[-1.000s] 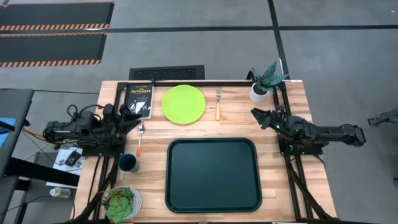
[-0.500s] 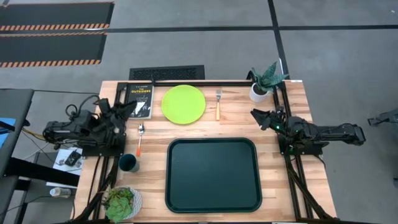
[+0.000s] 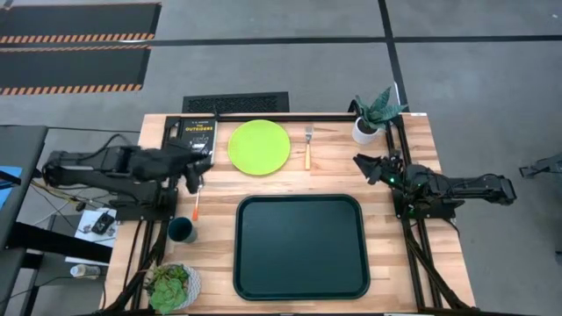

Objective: Pick and place plate/cup/fork/spoon on tray
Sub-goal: Put the light green plate on the bottom right of the black serving tray

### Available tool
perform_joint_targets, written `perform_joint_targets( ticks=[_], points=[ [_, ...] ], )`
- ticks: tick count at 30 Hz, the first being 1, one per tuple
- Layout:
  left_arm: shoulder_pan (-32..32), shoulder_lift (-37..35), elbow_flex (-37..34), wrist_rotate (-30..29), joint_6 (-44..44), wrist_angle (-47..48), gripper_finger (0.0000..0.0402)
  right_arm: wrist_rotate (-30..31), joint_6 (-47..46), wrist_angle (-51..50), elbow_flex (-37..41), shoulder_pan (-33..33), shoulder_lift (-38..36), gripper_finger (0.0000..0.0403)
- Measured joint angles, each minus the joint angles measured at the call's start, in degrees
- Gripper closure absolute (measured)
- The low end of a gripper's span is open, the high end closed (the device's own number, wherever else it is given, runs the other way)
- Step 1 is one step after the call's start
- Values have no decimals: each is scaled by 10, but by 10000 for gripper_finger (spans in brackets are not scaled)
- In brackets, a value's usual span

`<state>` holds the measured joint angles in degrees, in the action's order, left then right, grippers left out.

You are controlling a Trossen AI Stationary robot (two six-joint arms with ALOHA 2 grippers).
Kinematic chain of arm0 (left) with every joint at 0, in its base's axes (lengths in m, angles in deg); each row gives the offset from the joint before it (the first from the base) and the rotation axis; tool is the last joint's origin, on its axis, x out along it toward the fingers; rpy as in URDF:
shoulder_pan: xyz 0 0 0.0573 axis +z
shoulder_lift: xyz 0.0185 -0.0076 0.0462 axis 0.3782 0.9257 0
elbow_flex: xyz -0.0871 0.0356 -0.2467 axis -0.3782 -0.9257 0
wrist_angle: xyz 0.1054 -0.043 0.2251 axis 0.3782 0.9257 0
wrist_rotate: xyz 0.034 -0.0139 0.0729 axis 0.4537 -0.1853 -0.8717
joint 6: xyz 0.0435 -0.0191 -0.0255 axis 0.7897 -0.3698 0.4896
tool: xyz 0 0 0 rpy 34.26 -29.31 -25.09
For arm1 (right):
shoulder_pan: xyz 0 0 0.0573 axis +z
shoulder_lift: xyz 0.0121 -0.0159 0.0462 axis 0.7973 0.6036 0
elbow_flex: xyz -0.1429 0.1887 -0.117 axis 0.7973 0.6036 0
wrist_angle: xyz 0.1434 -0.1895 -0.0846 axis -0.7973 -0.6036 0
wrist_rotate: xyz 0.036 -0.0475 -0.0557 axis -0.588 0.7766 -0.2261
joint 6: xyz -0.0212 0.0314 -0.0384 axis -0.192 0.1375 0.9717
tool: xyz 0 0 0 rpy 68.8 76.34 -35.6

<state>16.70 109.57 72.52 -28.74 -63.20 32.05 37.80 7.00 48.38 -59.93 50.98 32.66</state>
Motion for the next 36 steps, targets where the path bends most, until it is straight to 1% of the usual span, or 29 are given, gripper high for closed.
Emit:
perform_joint_targets(
  ticks=[2, 4, 6, 9, 11, 14, 17, 20, 22, 25, 30, 32, 36],
  points=[
    [0, 56, 52, 46, 21, 97, 223, -4, 0, -2, 0, 0, 0, 127],
    [0, 102, 93, 89, 30, 169, 223, -8, 0, -3, 0, 0, 0, 127],
    [-3, 134, 116, 127, 42, 217, 223, -9, 0, -3, 0, 0, 0, 127],
    [-18, 150, 120, 147, 60, 254, 223, -10, 0, -3, 0, 0, 0, 127],
    [-34, 144, 107, 155, 59, 265, 223, -12, 0, -4, 0, 0, 0, 127],
    [-62, 109, 86, 157, 37, 266, 223, -19, 0, -5, 0, 0, 0, 127],
    [-83, 63, 64, 139, 0, 269, 220, -20, 2, -5, 0, 0, 0, 127],
    [-96, 30, 45, 142, -24, 269, 206, -20, 5, -5, 0, 0, 0, 127],
    [-105, 20, 33, 167, -30, 260, 190, -20, 5, -5, 0, -1, 0, 127],
    [-122, 27, 19, 190, -31, 254, 156, -20, 5, -5, 0, -1, 0, 127],
    [-150, 70, 9, 192, -32, 252, 107, -21, 5, -5, 0, -1, 0, 127],
    [-164, 88, 2, 200, -33, 253, 98, -21, 5, -5, 0, -1, 0, 127],
    [-204, 114, -18, 205, -37, 251, 95, -20, 5, -5, 0, -1, 0, 127]
  ],
)
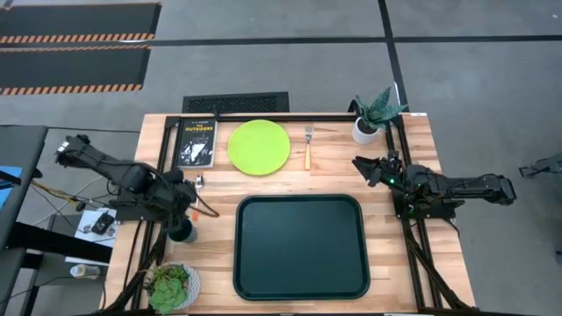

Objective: Pick and place plate/cup/fork/spoon on tray
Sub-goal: Put the light green plate on the bottom right of the black serving tray

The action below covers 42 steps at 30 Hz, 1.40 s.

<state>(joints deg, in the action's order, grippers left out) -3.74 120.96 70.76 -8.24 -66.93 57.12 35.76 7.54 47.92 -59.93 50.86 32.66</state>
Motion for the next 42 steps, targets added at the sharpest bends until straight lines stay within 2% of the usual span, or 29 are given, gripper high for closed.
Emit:
perform_joint_targets(
  ticks=[7, 13, 23, 32, 42],
  points=[
    [-61, 11, -47, 0, -15, -3, 94, 0, 12, 0, 0, 0, 0, 127],
    [-82, 11, -65, -5, -26, -28, 95, 0, 14, 0, 0, 0, 0, 127],
    [-83, 15, -69, -14, -23, -35, 95, 0, 14, 0, 0, 0, 0, 127],
    [-83, 69, -70, -15, 15, -43, 95, 0, 14, 0, 0, 0, 0, 127],
    [-82, 78, -52, -11, -30, -49, 95, 0, 14, 0, 0, 0, 0, 127]
  ],
)
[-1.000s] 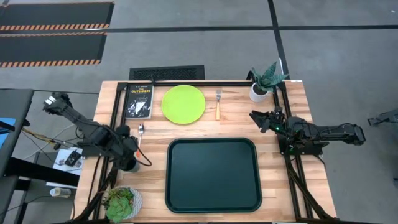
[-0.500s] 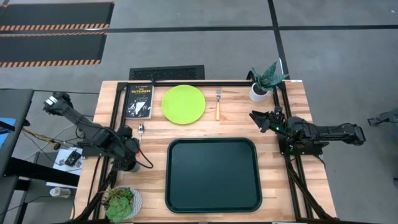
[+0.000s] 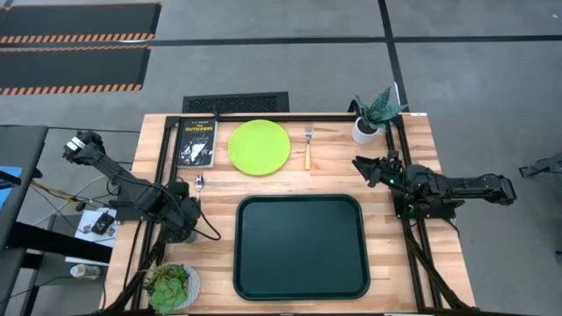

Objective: Pick and place plate/cup/fork/spoon on tray
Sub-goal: Put the light green plate on the bottom right of the black serving tray

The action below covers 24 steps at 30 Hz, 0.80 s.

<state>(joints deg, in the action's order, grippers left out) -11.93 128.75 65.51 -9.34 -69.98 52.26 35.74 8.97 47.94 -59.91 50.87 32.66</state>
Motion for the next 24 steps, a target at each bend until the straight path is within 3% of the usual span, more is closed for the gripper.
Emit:
perform_joint_targets(
  ticks=[11, 19, 24],
  points=[
    [9, -42, 61, -13, -128, 1, 95, 0, 0, 0, 0, 0, 0, 127],
    [50, -95, 102, -224, -244, -28, 95, 1, 2, 0, 0, 0, 0, 127],
    [149, -89, 103, -316, -206, -64, 95, 1, 2, 0, 0, 0, 0, 127]
  ],
)
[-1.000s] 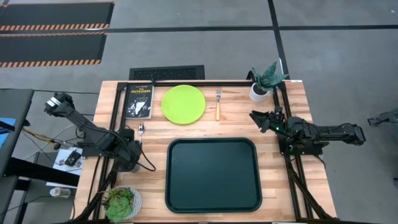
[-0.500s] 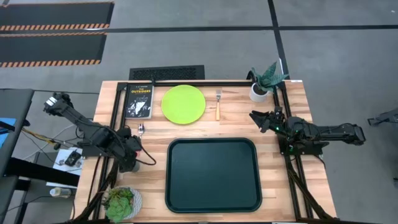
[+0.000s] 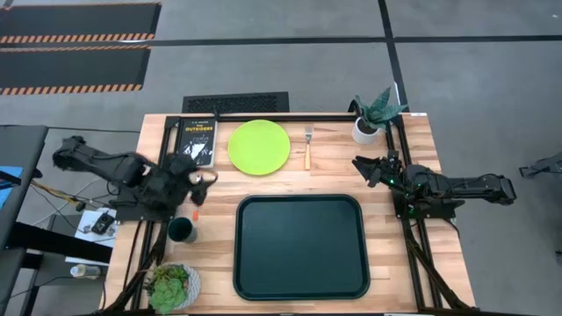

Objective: Pick and place plate/cup/fork/spoon on tray
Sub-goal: Put the light green plate on the bottom right of the black serving tray

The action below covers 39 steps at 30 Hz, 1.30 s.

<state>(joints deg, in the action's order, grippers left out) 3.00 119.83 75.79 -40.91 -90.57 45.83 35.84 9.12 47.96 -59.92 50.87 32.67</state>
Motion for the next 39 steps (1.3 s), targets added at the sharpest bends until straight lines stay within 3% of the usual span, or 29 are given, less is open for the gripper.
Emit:
perform_joint_targets(
  ticks=[6, 12, 15, 20, 25, 29, 35, 39],
  points=[
    [193, 62, 0, -18, 170, -136, 95, 1, -2, 1, 0, 0, 0, 127],
    [395, 141, -1, 124, 349, -266, 95, 2, -2, 2, 0, 0, 0, 127],
    [489, 184, -1, 169, 405, -315, 95, 2, -2, 2, 0, 0, 0, 127],
    [618, 277, -1, 315, 444, -399, 95, 3, -9, 7, 0, 0, 0, 127],
    [653, 377, 1, 359, 430, -456, 95, 3, -33, 7, 0, 0, 0, 127],
    [620, 414, 20, 298, 426, -447, 95, 3, -31, 7, 0, 0, 0, 127],
    [618, 456, 8, 287, 403, -449, 95, -2, 18, 4, 0, 0, 0, 127],
    [632, 482, -1, 337, 382, -455, 95, -3, 58, 4, 0, 0, 0, 127]
  ],
)
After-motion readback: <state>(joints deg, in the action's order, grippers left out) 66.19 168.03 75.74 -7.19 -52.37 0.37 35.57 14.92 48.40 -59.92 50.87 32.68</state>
